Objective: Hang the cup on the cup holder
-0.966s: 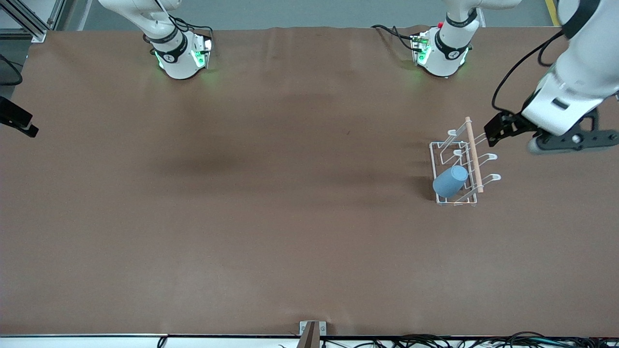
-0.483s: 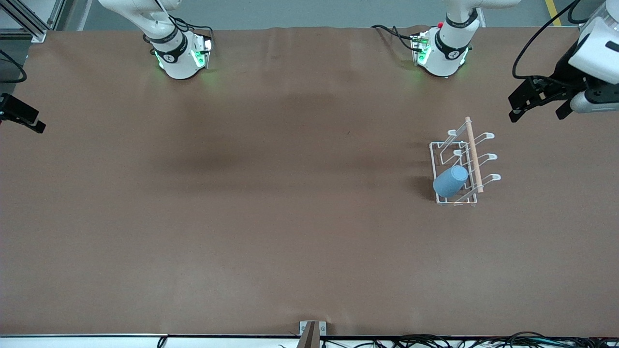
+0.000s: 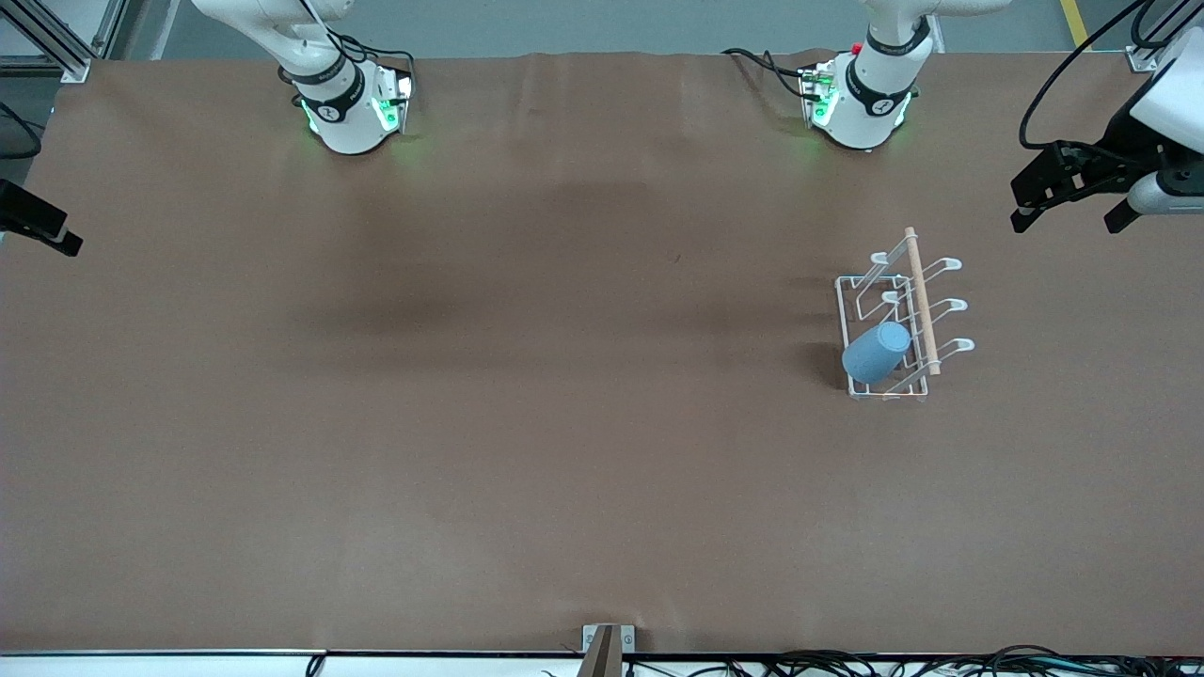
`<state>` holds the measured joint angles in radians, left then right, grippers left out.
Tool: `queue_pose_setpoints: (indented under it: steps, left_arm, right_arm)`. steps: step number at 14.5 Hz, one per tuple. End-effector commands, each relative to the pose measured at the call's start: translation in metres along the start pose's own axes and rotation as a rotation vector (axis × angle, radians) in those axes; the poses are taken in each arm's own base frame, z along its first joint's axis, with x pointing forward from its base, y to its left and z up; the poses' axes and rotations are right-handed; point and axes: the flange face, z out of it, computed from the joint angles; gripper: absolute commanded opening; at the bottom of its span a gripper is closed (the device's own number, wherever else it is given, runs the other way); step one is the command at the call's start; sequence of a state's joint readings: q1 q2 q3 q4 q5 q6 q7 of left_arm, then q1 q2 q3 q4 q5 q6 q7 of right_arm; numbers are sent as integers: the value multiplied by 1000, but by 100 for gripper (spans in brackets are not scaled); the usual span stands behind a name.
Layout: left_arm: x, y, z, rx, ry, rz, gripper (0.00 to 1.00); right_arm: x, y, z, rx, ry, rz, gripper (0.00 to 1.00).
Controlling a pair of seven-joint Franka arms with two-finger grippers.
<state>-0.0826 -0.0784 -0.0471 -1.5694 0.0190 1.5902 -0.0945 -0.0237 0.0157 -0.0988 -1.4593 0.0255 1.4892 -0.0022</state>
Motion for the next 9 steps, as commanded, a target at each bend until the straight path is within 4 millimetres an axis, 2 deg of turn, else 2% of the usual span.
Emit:
queue_pose_setpoints:
  steps: [1, 7, 9]
  left_arm:
    - [8, -3, -6, -20, -30, 11, 100]
    - [9, -6, 4, -36, -43, -9, 100]
    - [7, -8, 7, -35, -50, -12, 100]
  right_arm:
    - [-3, -1, -5, 9, 0, -9, 100]
    - [-3, -2, -4, 3, 1, -7, 100]
    - [-2, 3, -5, 3, 9, 4, 100]
